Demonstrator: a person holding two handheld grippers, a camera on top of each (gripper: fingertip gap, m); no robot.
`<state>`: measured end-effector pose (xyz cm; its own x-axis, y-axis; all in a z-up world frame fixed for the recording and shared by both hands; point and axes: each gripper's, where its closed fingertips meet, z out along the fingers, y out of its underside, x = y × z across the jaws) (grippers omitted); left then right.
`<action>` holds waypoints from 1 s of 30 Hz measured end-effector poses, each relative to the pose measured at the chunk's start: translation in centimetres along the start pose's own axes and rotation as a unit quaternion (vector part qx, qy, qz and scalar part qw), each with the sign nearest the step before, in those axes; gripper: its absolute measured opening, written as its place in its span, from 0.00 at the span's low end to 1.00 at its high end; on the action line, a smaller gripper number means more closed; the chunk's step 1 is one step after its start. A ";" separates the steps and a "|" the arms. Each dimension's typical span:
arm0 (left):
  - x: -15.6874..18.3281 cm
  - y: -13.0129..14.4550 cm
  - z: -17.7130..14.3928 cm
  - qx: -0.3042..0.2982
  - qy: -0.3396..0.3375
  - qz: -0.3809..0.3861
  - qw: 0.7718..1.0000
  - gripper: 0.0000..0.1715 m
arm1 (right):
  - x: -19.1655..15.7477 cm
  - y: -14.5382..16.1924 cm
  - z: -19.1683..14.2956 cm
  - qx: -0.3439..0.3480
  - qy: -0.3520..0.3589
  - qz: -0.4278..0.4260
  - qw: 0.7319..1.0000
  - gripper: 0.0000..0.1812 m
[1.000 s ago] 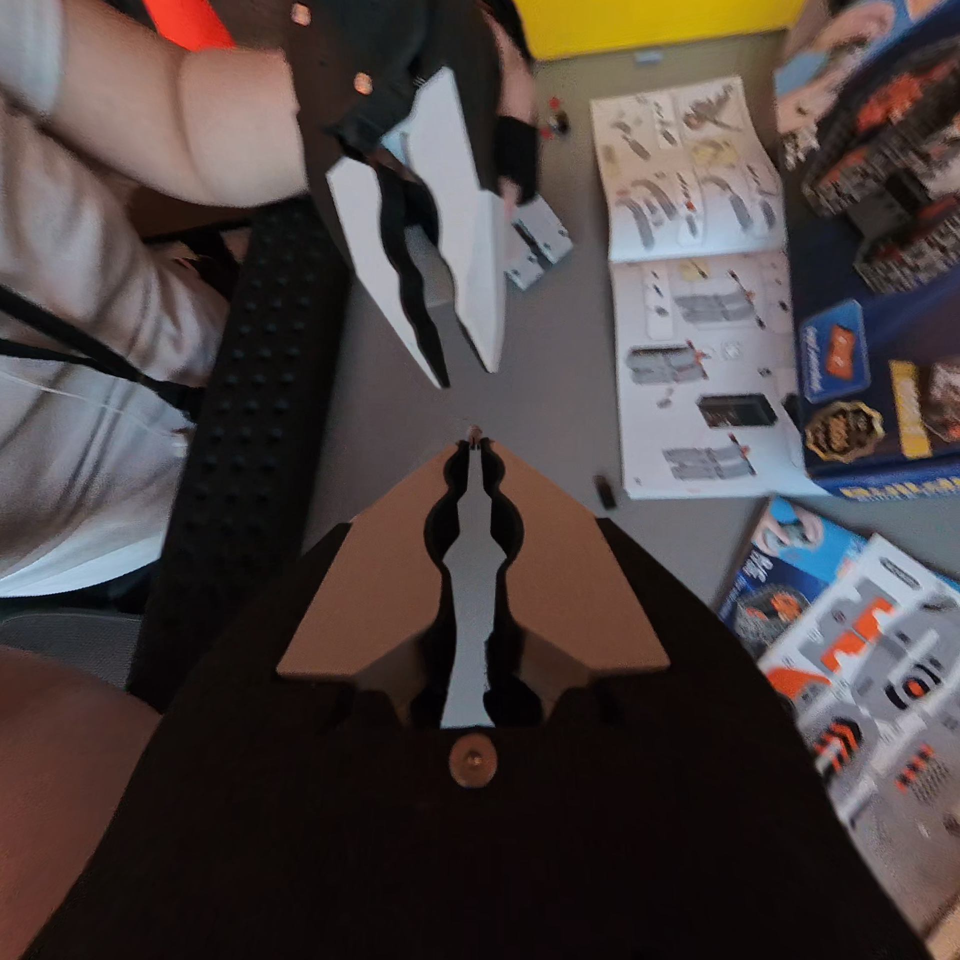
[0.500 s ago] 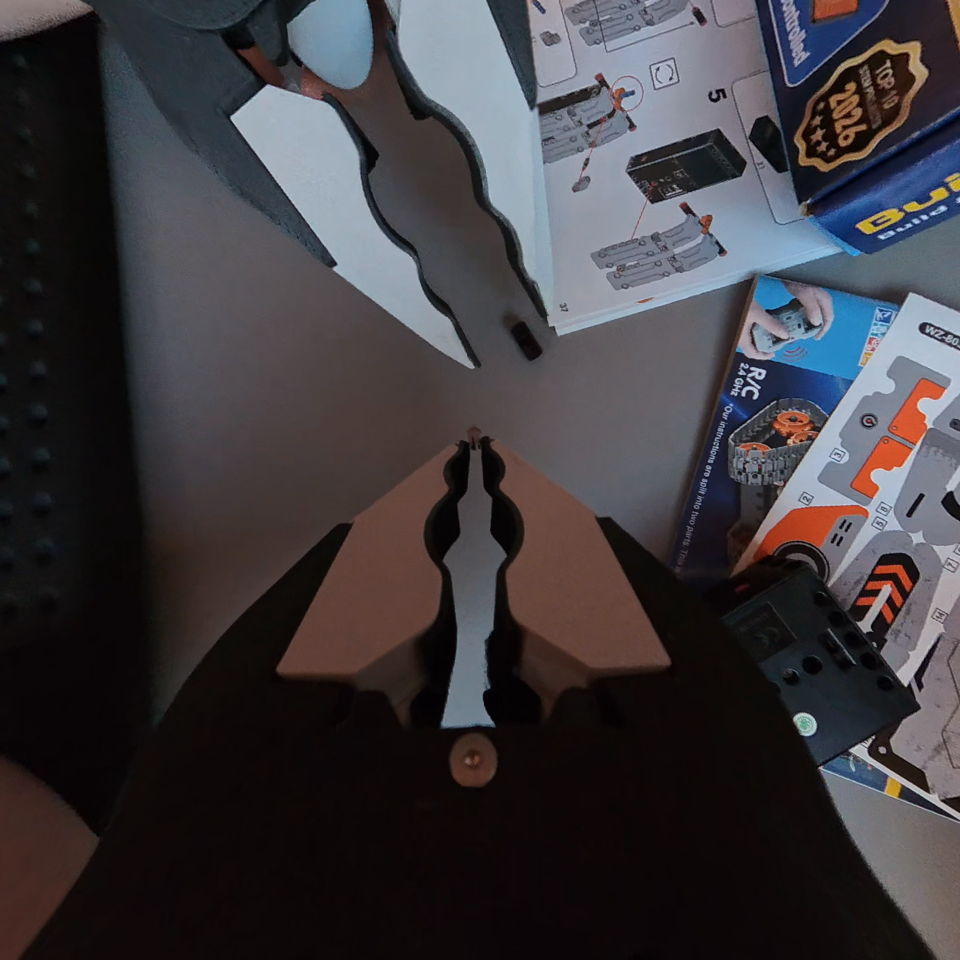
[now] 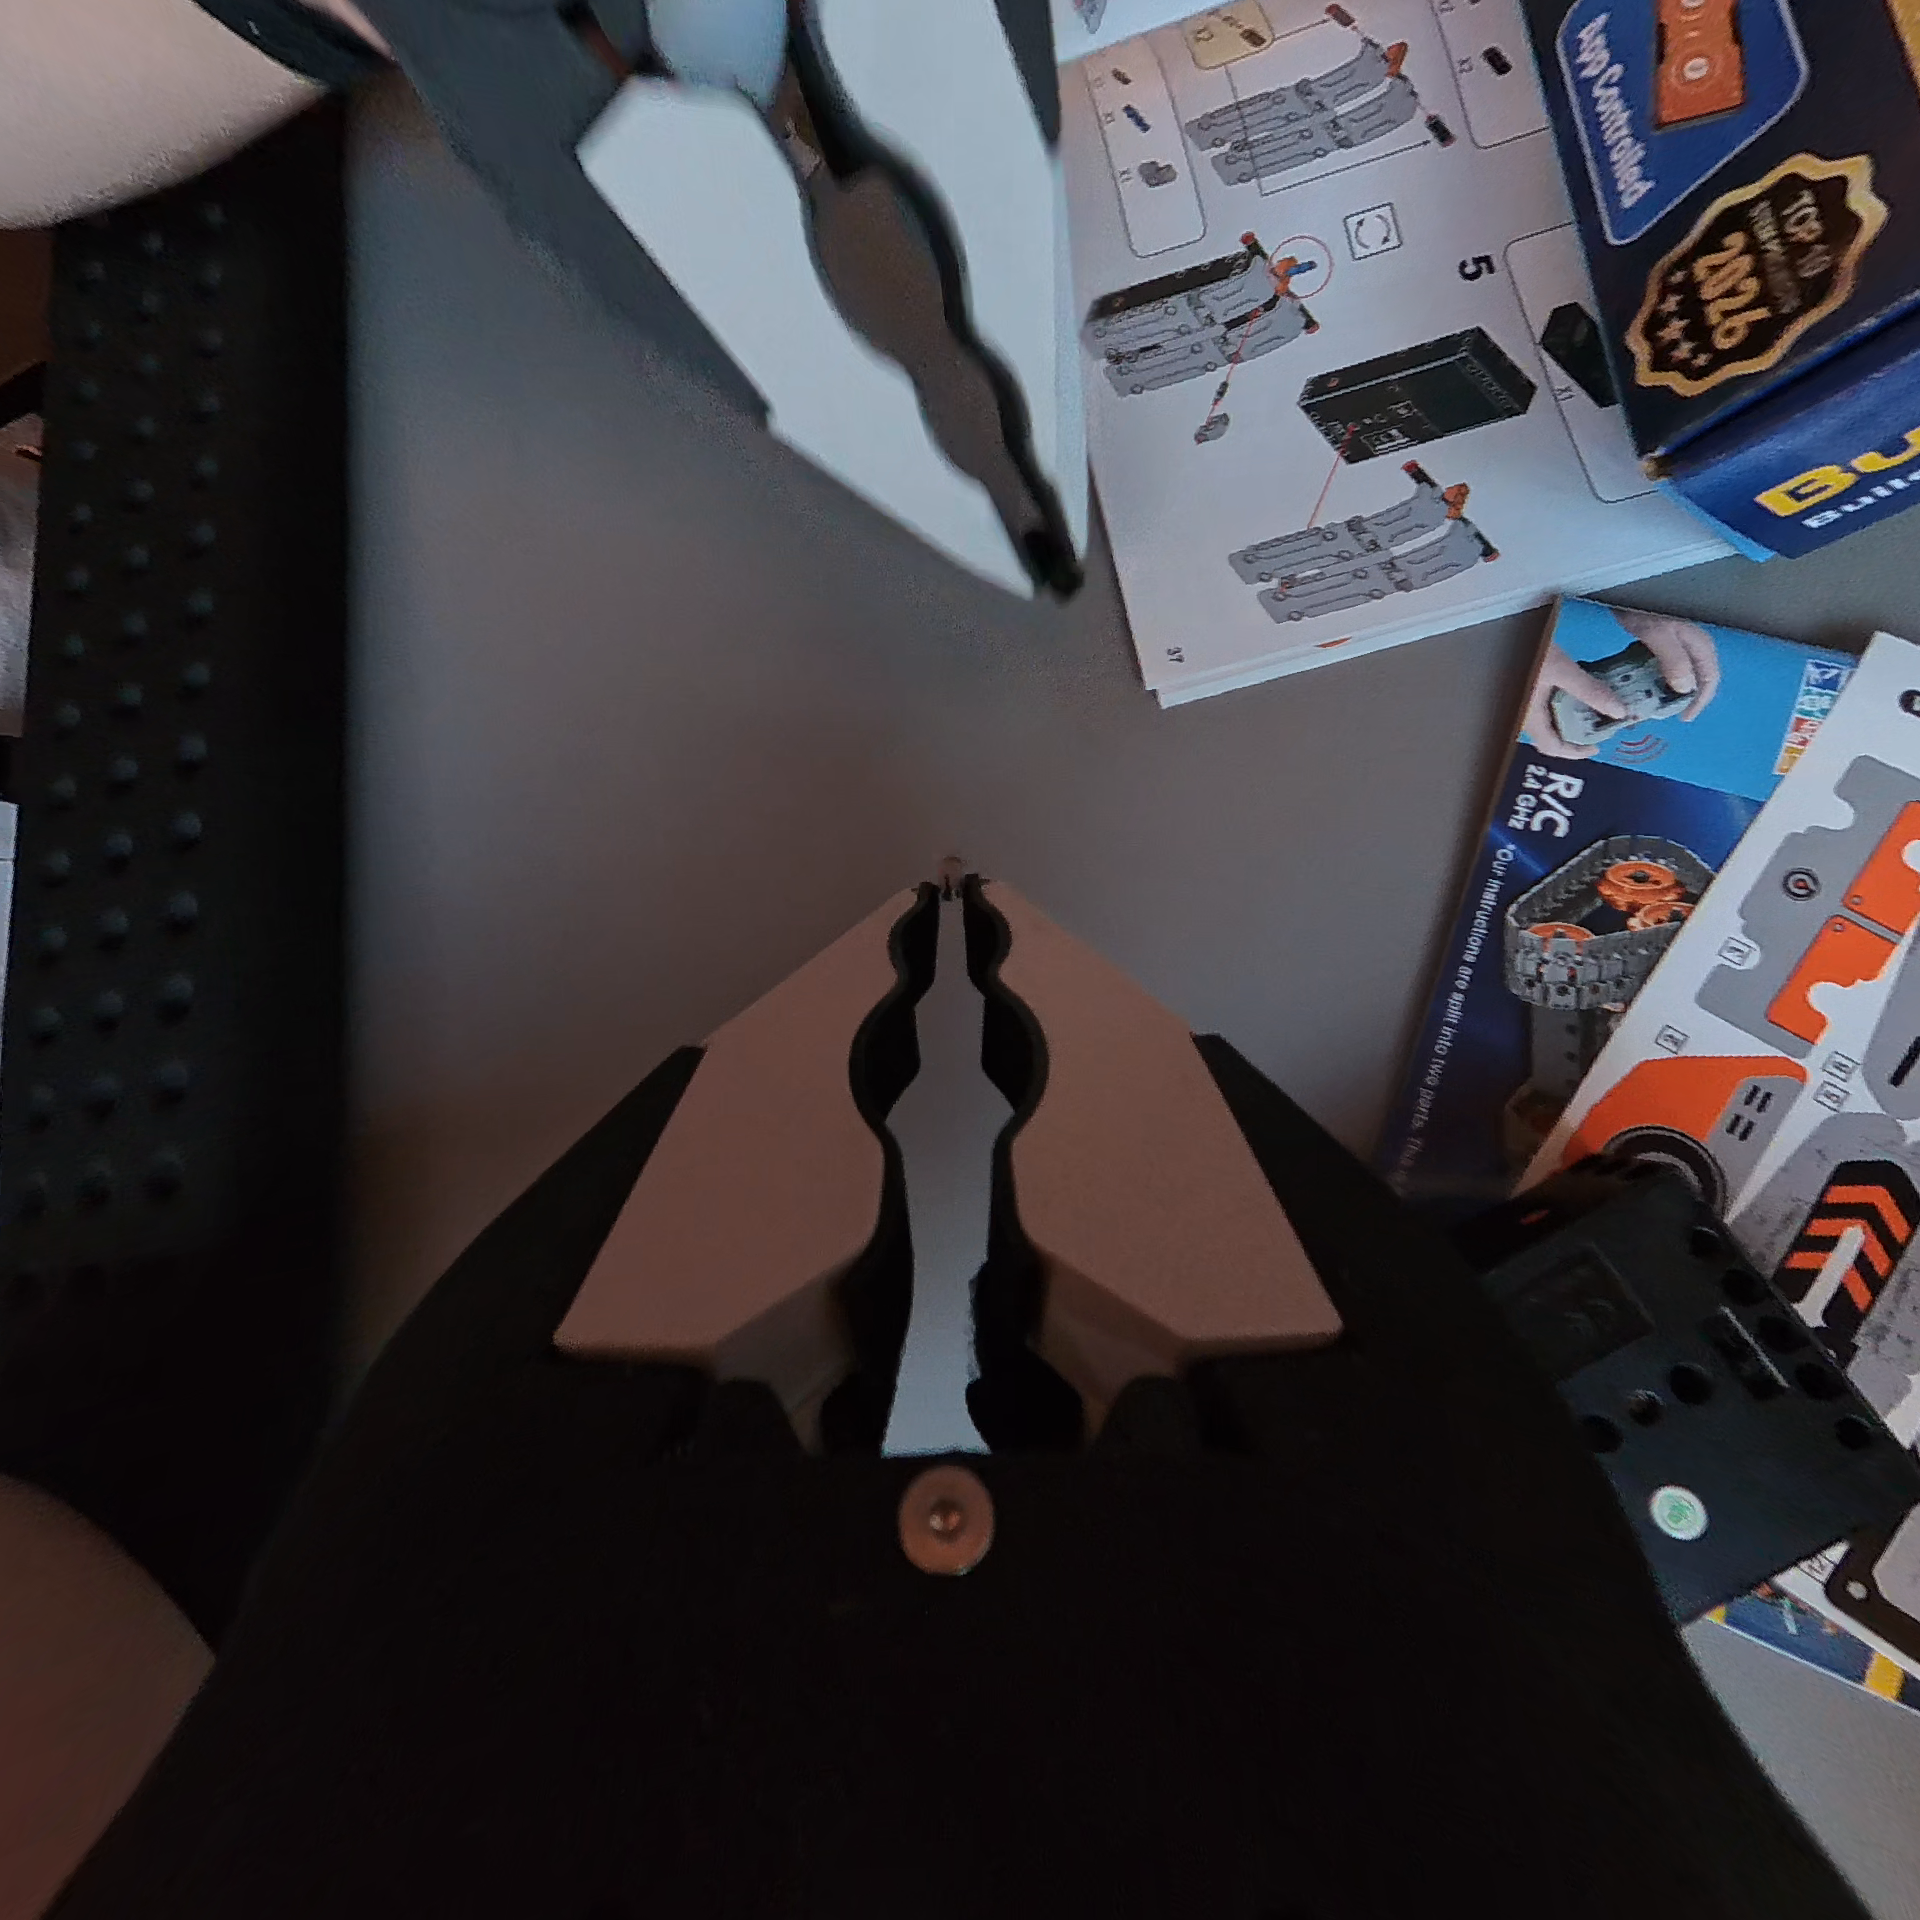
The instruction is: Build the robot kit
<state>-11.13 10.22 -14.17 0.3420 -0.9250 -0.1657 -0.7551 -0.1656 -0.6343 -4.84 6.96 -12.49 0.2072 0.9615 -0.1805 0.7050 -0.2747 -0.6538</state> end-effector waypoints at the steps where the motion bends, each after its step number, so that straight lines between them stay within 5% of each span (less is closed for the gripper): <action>1: -1.1 -0.1 -1.7 0.015 -0.030 -0.004 0.999 0.03 | -0.4 -0.1 0.2 -0.006 -0.007 -0.001 1.000 0.02; 4: -5.5 -0.1 -8.0 0.077 -0.119 -0.044 0.989 0.03 | -2.1 -1.2 2.1 -0.028 -0.028 -0.030 0.999 0.02; 9: -9.7 1.8 -13.4 0.160 -0.115 -0.150 0.969 0.03 | -5.2 -4.7 7.9 -0.026 -0.073 -0.110 0.991 0.02; 14: -10.8 3.2 -14.3 0.172 -0.109 -0.175 0.963 0.03 | -6.1 -5.7 11.0 -0.014 -0.097 -0.117 0.988 0.02; 22: -10.2 3.3 -13.8 0.177 -0.079 -0.168 0.967 0.04 | -6.1 -6.0 11.6 0.009 -0.108 -0.112 0.988 0.03; 25: -9.7 3.1 -13.7 0.181 -0.064 -0.159 0.968 0.03 | -5.7 -6.5 11.3 0.024 -0.098 -0.110 0.989 0.13; 30: -8.7 2.4 -13.5 0.174 -0.095 -0.060 0.978 0.04 | -4.6 -11.5 8.1 0.165 -0.116 0.013 0.979 0.12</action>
<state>-23.51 13.28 -4.06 0.5390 -0.8205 -0.1906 -0.4783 -0.1119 -0.8711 -19.37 5.78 -10.11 0.0360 0.9406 -0.3375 0.4364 -0.3186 -0.8415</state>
